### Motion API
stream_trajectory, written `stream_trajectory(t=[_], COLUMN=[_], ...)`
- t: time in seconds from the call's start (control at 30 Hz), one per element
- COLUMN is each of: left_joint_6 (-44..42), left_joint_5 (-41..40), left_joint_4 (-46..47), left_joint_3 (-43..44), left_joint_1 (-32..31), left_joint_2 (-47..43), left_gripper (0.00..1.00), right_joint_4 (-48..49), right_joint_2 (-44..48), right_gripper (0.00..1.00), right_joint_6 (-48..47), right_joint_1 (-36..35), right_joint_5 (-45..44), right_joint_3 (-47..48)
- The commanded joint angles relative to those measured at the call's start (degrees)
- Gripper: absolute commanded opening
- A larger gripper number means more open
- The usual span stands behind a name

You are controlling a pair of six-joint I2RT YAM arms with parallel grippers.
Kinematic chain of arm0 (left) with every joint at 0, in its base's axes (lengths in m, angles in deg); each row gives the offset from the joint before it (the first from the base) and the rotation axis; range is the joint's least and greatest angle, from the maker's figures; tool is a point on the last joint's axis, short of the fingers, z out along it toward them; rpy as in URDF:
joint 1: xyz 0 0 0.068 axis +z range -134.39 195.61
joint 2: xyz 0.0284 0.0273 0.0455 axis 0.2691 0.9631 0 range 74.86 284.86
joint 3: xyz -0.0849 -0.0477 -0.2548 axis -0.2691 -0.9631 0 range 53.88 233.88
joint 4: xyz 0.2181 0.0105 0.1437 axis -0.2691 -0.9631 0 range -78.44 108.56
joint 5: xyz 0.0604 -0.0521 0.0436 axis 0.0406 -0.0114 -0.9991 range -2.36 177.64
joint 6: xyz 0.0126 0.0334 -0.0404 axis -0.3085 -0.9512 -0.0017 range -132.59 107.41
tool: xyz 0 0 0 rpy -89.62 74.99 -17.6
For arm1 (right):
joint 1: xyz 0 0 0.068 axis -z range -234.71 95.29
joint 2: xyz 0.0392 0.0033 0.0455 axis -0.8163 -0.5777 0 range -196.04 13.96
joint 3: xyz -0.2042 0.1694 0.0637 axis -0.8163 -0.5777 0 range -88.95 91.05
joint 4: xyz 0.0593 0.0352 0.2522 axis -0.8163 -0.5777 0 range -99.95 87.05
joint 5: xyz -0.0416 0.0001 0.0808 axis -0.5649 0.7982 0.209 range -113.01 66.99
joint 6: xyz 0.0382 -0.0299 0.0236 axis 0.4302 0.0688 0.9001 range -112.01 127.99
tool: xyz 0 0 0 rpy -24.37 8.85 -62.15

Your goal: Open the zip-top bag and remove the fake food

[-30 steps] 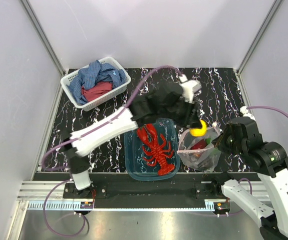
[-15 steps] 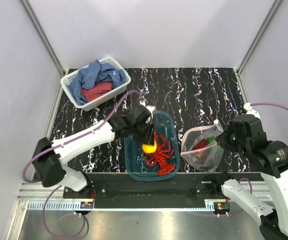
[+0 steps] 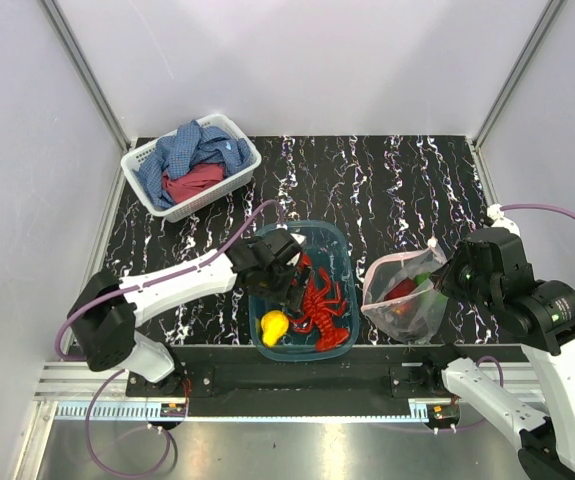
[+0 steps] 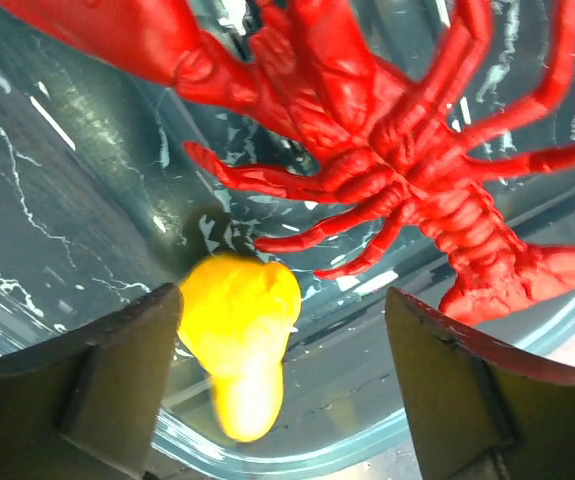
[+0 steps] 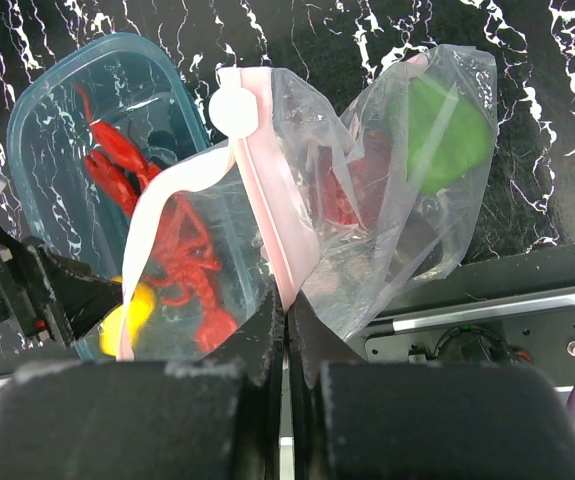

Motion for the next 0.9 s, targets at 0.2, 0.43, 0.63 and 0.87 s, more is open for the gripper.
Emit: stream_trajectory(t=[0.2,0.43,0.63,0.87], left_joint_6=[-2.3,-0.3,-0.6,-0.3], left_joint_5=[7.4,14.3,14.5,9.2], left_joint_4=[12.0,22.8,21.6,21.3], left_joint_3=[18.2,29.2,35.5,36.1], left_joint_1=[-5.9,-7.8,-11.6,-13.5], left_joint_2=[-6.6,3.3,11.7,17.1], left_gripper=[0.54,0.12,0.03,0.00], right_joint_4=[-1.3,0.1,0.0,0.7], right_joint_2=[-2.6,-3.8,-6.6,-8.8], right_gripper=[0.00,0.00,0.00,0.00], right_joint_6=[-1.7,-1.5,0.9,3.7], right_joint_1=[-0.1,-0.1,-0.2,-0.1], right_joint_5=[2.1,4.6,6.0,8.6], right_joint_3=[2.5,2.6,6.7,9.3])
